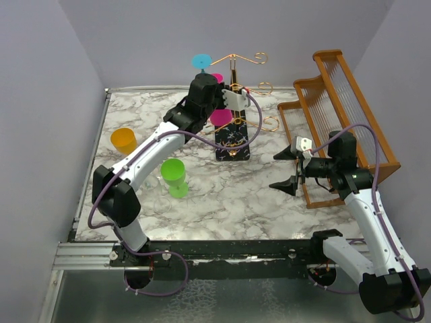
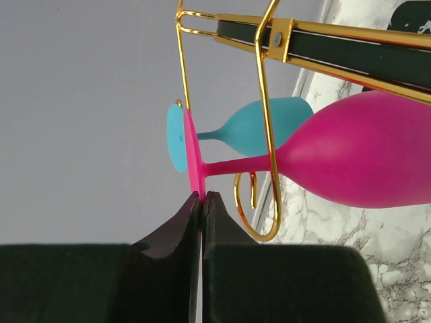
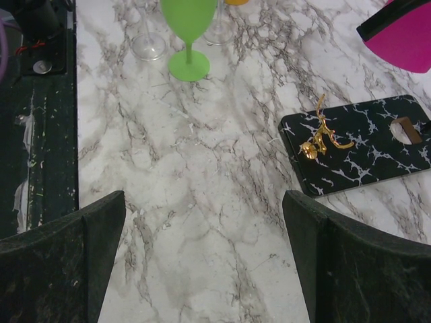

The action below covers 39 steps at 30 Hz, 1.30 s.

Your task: Place the wine glass upside down on the wine glass rack

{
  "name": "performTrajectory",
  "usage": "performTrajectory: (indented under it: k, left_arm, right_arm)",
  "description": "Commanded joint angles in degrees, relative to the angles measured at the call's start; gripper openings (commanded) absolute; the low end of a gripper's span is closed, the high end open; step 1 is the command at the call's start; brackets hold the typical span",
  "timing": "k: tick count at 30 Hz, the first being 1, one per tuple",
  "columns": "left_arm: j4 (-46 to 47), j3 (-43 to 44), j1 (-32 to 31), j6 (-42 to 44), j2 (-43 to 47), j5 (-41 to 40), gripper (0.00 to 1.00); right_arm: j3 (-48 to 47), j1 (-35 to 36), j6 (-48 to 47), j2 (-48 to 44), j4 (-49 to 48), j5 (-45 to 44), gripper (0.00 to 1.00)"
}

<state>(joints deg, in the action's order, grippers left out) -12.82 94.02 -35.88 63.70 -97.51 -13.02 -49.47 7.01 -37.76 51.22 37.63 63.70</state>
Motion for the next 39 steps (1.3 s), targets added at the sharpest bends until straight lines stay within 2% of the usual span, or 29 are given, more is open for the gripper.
performTrajectory:
  k: [1, 15, 39]
  left_arm:
    - [-1.35, -0.12, -0.37, -1.25, 3.57, 1.28, 0.0]
    - [-3.43, -2.7, -0.33, -0.77, 4.5, -1.8, 0.0]
    - [-10.15, 0.9, 1.84, -3.7, 1.88, -4.34, 0.0]
  right_arm:
    - [0.81, -0.41, 0.67, -0.31, -1.85, -1.01, 1.0]
    - [0.85, -0.6, 0.75, -0.42, -1.94, -0.95, 1.0]
    - [0.98, -0.68, 0.76, -0.28, -2.18, -1.28, 0.99]
